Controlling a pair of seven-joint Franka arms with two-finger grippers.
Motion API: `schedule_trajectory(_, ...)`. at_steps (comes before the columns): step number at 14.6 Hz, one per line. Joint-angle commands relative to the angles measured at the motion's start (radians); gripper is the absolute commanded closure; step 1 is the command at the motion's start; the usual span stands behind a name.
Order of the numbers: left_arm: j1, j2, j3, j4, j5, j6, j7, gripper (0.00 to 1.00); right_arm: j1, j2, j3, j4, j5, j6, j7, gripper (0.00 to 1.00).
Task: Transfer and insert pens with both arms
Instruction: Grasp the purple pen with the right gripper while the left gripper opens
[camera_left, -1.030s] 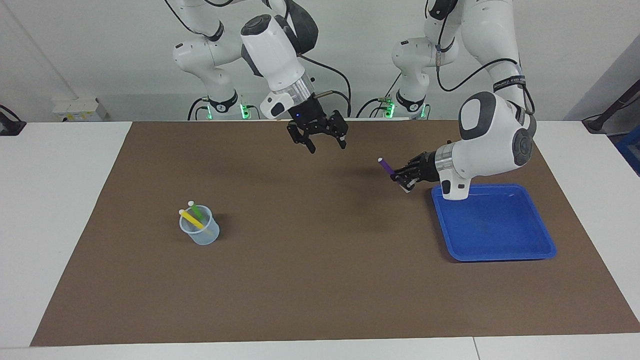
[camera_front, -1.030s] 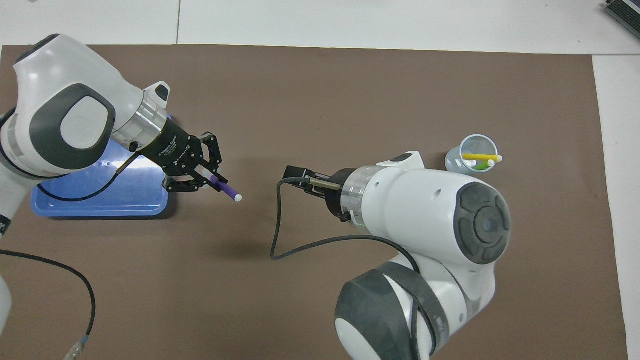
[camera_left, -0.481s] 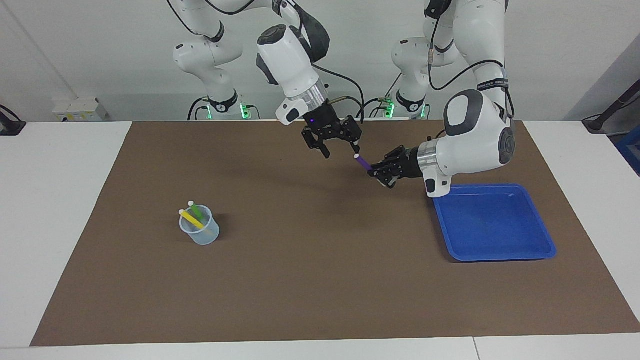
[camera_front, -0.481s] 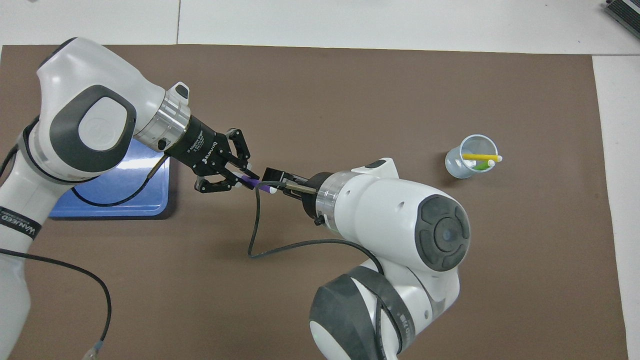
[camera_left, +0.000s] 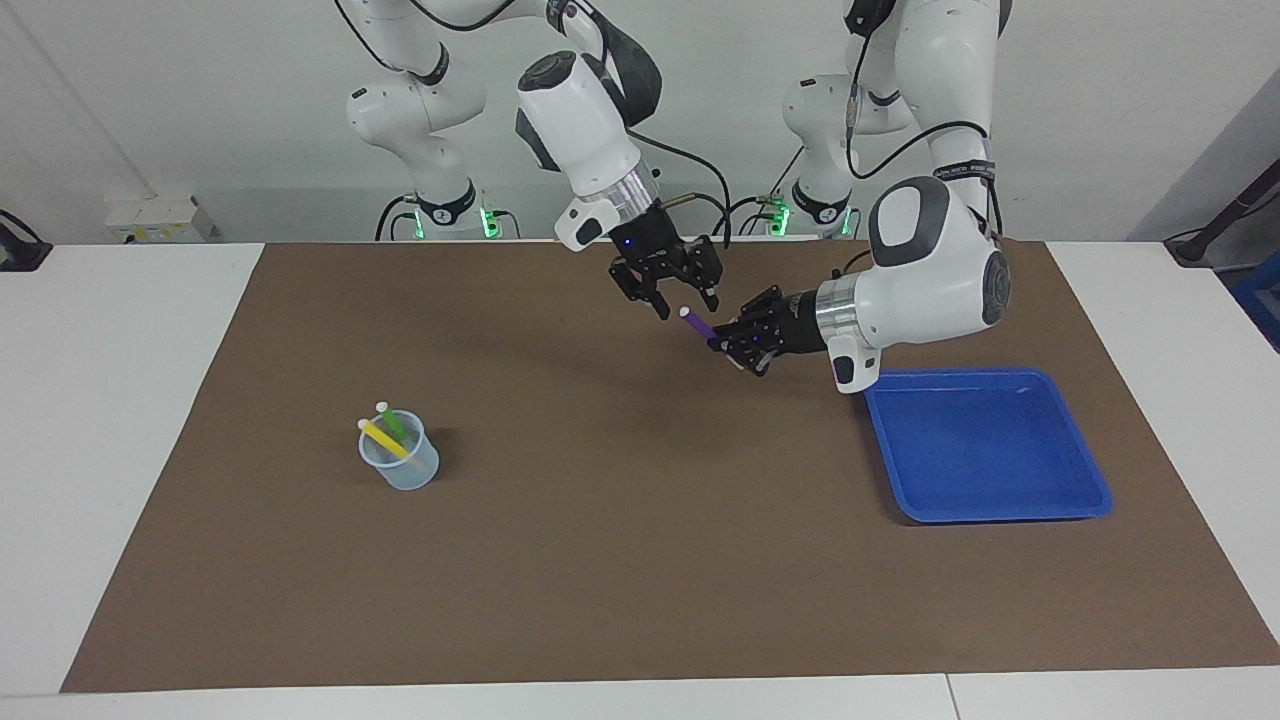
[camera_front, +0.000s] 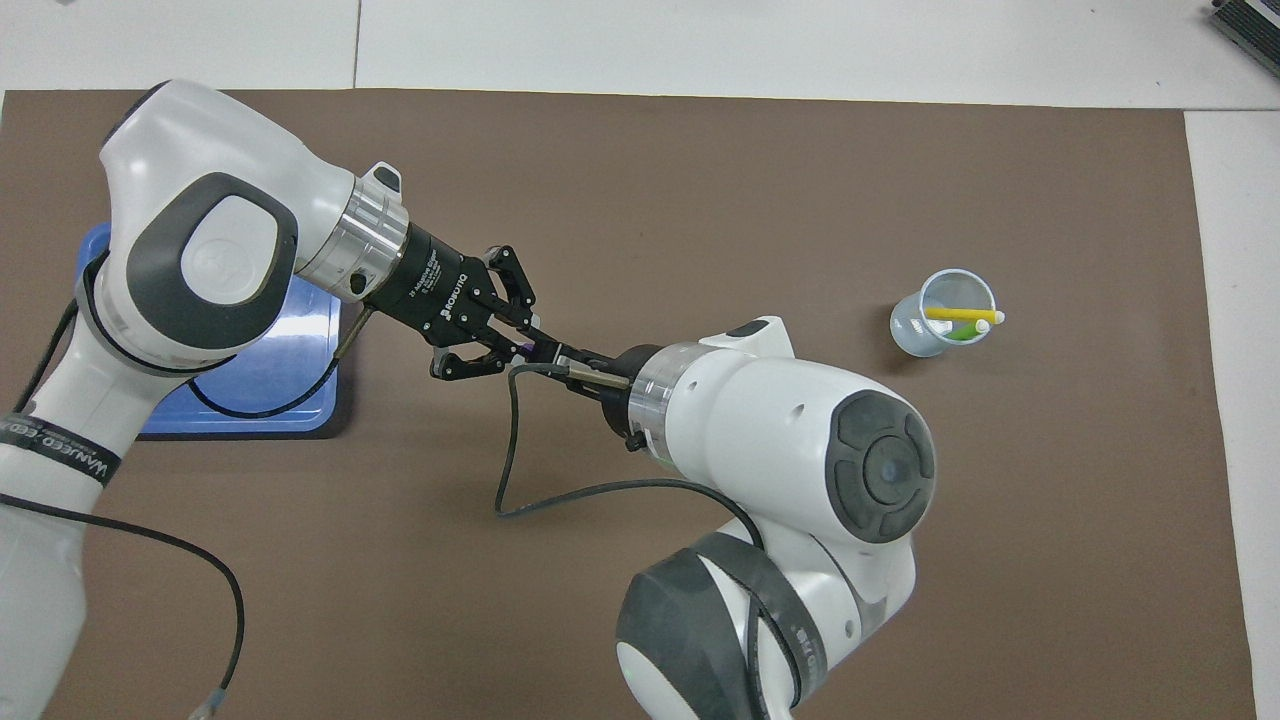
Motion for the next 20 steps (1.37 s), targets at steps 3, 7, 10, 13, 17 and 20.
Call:
schedule_trajectory(3,-0.013,-0.027,0.015,-0.026,-0.05,0.029,-0.03,1.0,-0.006,0.018,-0.004,0.016,0.005,0.014,-0.02,0.28)
schedule_trajectory(7,-0.018,-0.028,0.015,-0.032,-0.039,0.028,-0.016,1.0,-0.021,0.018,-0.004,0.02,0.002,0.012,-0.064,0.39)
schedule_trajectory(10,-0.029,-0.032,0.015,-0.032,-0.035,0.029,-0.01,1.0,-0.029,0.021,-0.004,0.027,0.003,0.012,-0.071,0.48)
schedule_trajectory(13,-0.03,-0.032,0.015,-0.032,-0.035,0.029,-0.01,1.0,-0.029,0.021,-0.004,0.029,0.005,0.009,-0.06,0.57)
schedule_trajectory(17,-0.033,-0.033,0.015,-0.032,-0.035,0.028,-0.013,1.0,-0.028,0.02,-0.004,0.029,0.006,0.002,-0.058,0.78)
schedule_trajectory(20,-0.033,-0.033,0.017,-0.032,-0.035,0.028,-0.013,1.0,-0.028,0.02,-0.004,0.029,0.006,-0.001,-0.058,1.0)
